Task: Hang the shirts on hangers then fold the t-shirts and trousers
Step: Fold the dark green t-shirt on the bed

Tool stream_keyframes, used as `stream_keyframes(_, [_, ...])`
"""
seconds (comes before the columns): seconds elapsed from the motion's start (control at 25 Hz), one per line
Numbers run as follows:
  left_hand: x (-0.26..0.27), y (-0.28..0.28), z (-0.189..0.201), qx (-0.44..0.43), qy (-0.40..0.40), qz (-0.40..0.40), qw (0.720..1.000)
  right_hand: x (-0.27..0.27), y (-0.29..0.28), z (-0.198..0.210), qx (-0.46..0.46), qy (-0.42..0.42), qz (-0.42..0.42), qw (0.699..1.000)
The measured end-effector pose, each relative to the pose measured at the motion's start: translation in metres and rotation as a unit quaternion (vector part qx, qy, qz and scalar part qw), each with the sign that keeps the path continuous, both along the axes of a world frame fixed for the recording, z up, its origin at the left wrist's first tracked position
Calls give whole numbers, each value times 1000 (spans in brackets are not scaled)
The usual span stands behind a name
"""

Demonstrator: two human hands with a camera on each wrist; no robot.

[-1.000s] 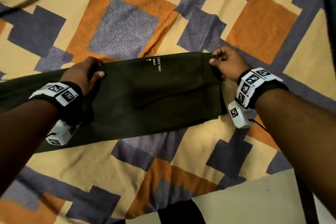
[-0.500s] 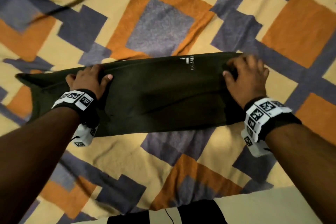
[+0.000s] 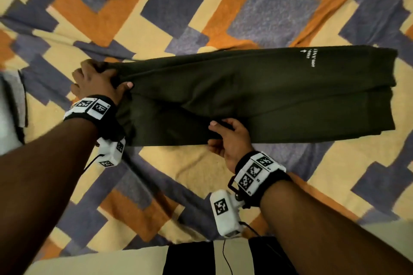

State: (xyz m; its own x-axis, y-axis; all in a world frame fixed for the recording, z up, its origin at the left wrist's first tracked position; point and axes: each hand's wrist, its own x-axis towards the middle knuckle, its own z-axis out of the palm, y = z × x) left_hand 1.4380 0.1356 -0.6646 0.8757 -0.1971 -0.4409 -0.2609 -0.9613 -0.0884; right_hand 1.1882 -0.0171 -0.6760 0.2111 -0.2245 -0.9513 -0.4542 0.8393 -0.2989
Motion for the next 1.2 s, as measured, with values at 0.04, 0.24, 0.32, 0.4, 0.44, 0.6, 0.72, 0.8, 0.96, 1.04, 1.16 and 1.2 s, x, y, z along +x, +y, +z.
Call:
stream_keyframes(0.04, [2,7,-1,-15,7,10,1000,8,8,-1,-5,-10,-25,1000])
stream_keyframes(0.24, [8,6,2,-195,68,94,974,34,26,8,3,-71,-73,995])
stream_keyframes(0.32, [9,2,6,-240,66,131,960,39,26,13,16,-97,-61,993])
stream_keyframes(0.4, [13,0,8,-276,69,167,944,35,23,12,-3,-85,-45,995])
stream_keyframes(0.44, [17,1,8,-275,68,173,943,29,21,10,-25,-70,-31,997])
stream_keyframes(0.6, [21,12,1,-243,95,128,957,5,17,5,-70,-22,67,995])
stream_keyframes(0.72, [15,18,-7,-272,89,149,946,-3,25,1,-77,-1,85,993])
stream_keyframes(0.8, [13,18,-7,-295,71,173,937,-6,26,4,-180,38,131,974])
stream_keyframes(0.96, [-10,1,1,-283,-4,54,957,-6,-15,16,-446,54,386,806])
stream_keyframes(1.04, [-37,-30,2,-286,45,-46,956,4,-52,17,-537,19,424,729])
stream_keyframes(1.16, [-92,-94,-9,-201,105,-190,955,17,-120,3,-611,31,507,607])
stream_keyframes(1.2, [-105,-111,-15,-196,104,-185,957,18,-143,-3,-614,37,533,582])
